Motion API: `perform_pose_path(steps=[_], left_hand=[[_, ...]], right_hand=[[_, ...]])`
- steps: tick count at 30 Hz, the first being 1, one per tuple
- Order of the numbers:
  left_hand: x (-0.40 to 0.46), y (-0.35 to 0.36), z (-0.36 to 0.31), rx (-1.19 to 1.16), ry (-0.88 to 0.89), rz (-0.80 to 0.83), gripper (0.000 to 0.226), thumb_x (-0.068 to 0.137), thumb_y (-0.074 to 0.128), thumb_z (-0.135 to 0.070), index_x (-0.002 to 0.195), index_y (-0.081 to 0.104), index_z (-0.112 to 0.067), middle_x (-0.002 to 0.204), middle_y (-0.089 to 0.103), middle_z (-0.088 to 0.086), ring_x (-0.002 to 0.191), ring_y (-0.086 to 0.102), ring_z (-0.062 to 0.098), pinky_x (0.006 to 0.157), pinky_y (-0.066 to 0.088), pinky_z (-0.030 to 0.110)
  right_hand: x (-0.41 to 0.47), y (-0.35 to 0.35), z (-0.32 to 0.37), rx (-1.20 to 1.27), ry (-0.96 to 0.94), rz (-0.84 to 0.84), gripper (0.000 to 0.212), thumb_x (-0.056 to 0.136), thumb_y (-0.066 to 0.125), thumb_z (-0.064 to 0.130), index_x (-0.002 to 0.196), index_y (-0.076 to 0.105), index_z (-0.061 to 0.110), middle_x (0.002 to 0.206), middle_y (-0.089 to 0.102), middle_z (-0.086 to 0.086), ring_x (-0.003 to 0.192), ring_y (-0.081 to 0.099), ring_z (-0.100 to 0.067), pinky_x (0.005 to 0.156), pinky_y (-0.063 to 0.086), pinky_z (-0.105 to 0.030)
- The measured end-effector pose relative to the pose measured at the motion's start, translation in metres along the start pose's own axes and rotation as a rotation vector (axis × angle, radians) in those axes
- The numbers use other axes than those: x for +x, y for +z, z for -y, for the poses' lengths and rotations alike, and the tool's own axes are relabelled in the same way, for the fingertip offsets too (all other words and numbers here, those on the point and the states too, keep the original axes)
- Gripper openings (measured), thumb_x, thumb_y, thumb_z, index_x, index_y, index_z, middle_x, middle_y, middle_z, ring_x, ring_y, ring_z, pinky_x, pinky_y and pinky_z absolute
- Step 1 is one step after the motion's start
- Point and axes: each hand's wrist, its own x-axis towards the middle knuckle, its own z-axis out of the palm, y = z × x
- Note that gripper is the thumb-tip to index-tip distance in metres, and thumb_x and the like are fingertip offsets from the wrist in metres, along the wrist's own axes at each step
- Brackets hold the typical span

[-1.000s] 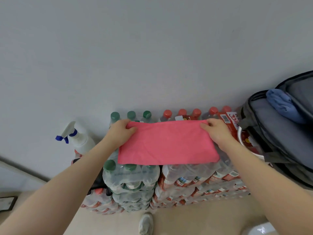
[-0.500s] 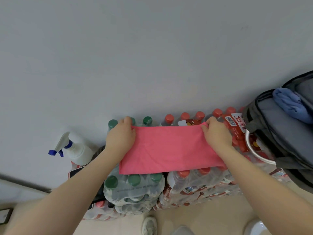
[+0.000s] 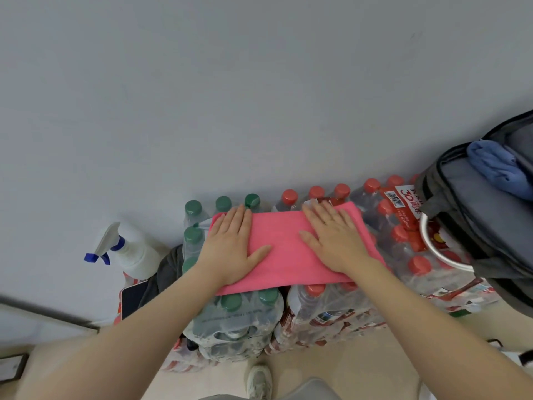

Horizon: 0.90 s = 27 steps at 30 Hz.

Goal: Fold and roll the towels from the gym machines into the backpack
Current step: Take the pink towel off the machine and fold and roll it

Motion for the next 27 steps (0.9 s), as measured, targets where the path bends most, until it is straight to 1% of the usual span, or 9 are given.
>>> perform_pose_path(steps=[3,6,8,10,13,16,19,21,27], left_hand=[[0.000,0.002,-0.002,0.007,-0.047,0.026,0.125,0.049,-0.029,-0.082,0.148,0.001,-0.012,0.157,0.002,0.011,0.145,0.001,0.024,0.116,-0.004,0.036],[-0.001,0.001,-0.005,0.016,-0.123,0.040,0.121,0.050,-0.018,-0.087,0.148,-0.001,-0.018,0.157,0.000,0.011,0.144,-0.001,0.029,0.116,-0.002,0.041],[-0.003,-0.002,-0.007,0.011,-0.199,0.036,0.110,0.056,-0.010,-0.082,0.148,-0.001,-0.022,0.157,-0.004,0.011,0.144,-0.004,0.030,0.116,-0.003,0.044],[-0.004,-0.004,-0.011,0.029,-0.253,0.027,0.108,0.057,-0.012,-0.078,0.148,0.000,-0.021,0.157,-0.007,0.011,0.144,-0.008,0.026,0.114,-0.009,0.045],[-0.005,-0.009,-0.027,0.030,-0.219,-0.029,0.120,0.051,-0.027,-0.082,0.148,0.000,-0.017,0.157,-0.008,0.007,0.144,-0.011,0.020,0.111,-0.016,0.043],[0.001,-0.014,-0.052,-0.051,-0.058,-0.044,0.119,0.052,-0.031,-0.080,0.148,0.000,-0.018,0.157,-0.008,0.004,0.144,-0.010,0.018,0.112,-0.012,0.033],[0.013,-0.013,-0.082,-0.093,0.092,-0.012,0.112,0.057,-0.024,-0.081,0.148,0.002,-0.022,0.157,-0.008,0.001,0.145,-0.006,0.017,0.114,-0.007,0.030],[0.022,-0.009,-0.102,-0.071,0.146,0.018,0.108,0.060,-0.015,-0.084,0.148,0.001,-0.024,0.157,-0.008,0.001,0.145,-0.005,0.017,0.115,-0.005,0.032],[0.047,0.000,-0.158,-0.063,0.221,0.113,0.074,0.091,0.027,-0.061,0.147,-0.003,-0.024,0.157,-0.007,0.003,0.145,-0.002,0.018,0.116,-0.004,0.035]], right_hand=[[-0.007,-0.003,-0.032,0.049,0.160,-0.016,0.060,0.097,0.013,0.048,0.148,0.001,0.020,0.158,-0.002,0.002,0.145,-0.002,-0.016,0.117,0.002,-0.039],[-0.013,-0.004,-0.044,0.258,0.271,-0.024,0.060,0.098,0.022,0.041,0.148,0.005,0.012,0.157,0.004,-0.005,0.142,0.018,-0.026,0.112,0.025,-0.045],[-0.018,-0.007,-0.045,0.342,0.346,-0.061,0.058,0.098,0.029,0.039,0.144,0.017,0.006,0.152,0.021,-0.013,0.131,0.037,-0.033,0.100,0.038,-0.047],[-0.023,-0.011,-0.047,0.315,0.386,-0.125,0.051,0.095,0.038,0.038,0.133,0.035,0.005,0.136,0.040,-0.017,0.118,0.047,-0.034,0.090,0.044,-0.045],[-0.028,-0.017,-0.053,0.314,0.469,-0.084,0.047,0.090,0.047,0.044,0.119,0.050,0.007,0.123,0.047,-0.014,0.116,0.045,-0.034,0.093,0.040,-0.044],[-0.026,-0.020,-0.062,0.303,0.478,0.042,0.042,0.088,0.048,0.046,0.106,0.057,0.009,0.118,0.052,-0.014,0.115,0.043,-0.035,0.095,0.038,-0.043],[-0.023,-0.031,-0.072,0.534,0.399,0.006,0.026,0.089,0.051,0.032,0.096,0.056,0.007,0.101,0.058,-0.013,0.097,0.052,-0.031,0.079,0.043,-0.038],[-0.023,-0.043,-0.086,0.664,0.372,-0.052,0.020,0.090,0.052,0.023,0.095,0.053,0.004,0.091,0.054,-0.010,0.085,0.051,-0.025,0.069,0.037,-0.033],[-0.029,-0.069,-0.143,0.675,0.389,-0.164,0.025,0.086,0.056,0.012,0.089,0.061,-0.012,0.087,0.061,-0.028,0.076,0.053,-0.029,0.067,0.038,-0.035]])
